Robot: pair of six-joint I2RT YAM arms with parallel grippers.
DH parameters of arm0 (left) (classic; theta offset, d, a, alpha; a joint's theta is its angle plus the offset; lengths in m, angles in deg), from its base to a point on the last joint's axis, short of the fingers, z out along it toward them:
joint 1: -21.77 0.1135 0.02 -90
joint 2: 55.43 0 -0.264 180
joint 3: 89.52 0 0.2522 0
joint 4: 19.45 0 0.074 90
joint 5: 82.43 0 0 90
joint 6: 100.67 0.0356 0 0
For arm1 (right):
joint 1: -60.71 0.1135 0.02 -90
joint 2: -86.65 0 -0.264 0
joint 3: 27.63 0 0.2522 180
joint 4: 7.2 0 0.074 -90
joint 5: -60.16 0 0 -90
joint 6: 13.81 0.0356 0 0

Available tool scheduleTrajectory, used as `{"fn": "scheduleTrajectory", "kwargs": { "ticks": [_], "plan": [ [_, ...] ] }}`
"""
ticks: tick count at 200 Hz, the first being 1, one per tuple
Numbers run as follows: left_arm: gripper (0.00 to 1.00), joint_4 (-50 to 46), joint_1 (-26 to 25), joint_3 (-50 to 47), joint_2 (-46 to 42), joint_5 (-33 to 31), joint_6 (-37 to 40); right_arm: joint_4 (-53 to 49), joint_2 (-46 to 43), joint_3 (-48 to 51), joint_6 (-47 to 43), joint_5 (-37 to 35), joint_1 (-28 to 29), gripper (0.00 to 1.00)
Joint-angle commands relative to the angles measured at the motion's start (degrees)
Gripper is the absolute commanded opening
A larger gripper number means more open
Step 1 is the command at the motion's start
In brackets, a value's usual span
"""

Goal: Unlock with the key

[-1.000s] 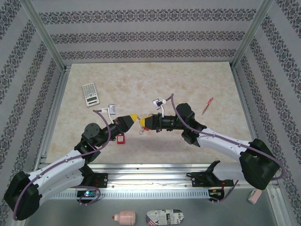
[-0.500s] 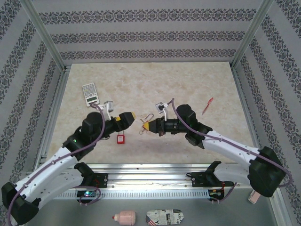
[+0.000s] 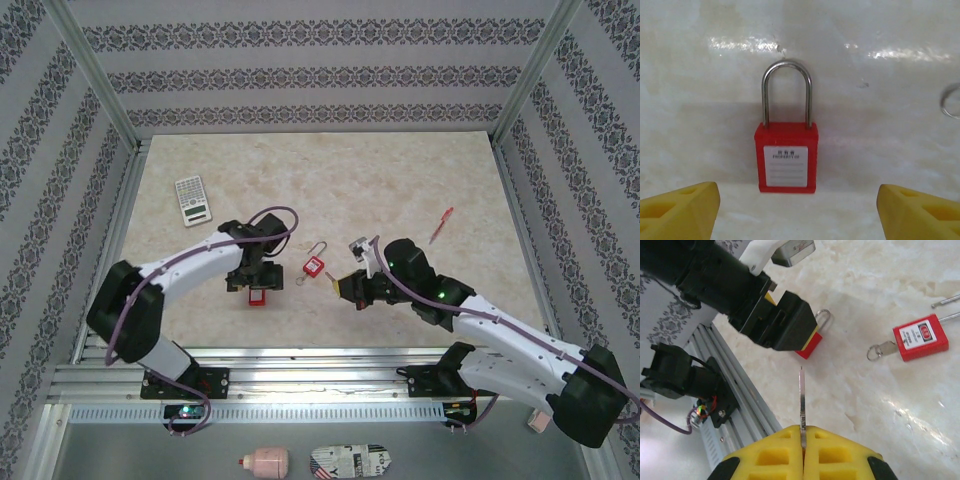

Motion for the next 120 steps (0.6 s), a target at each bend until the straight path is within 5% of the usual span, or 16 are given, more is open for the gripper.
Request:
{"fn": "scheduleTrajectory", "kwargs": {
  "ticks": [1, 120],
  "plan": [
    [0.81, -3.0, 0.9, 2.7, 4.3, 0.1, 0.7, -0.4, -0.6, 1.4, -1.5, -1.4, 0.6, 0.00],
    [0.63, 3.0, 3.2, -1.9, 10.4, 6.2, -3.7, 6.0, 5.4, 1.4, -3.1, 1.2, 0.5, 0.00]
  ]
}}
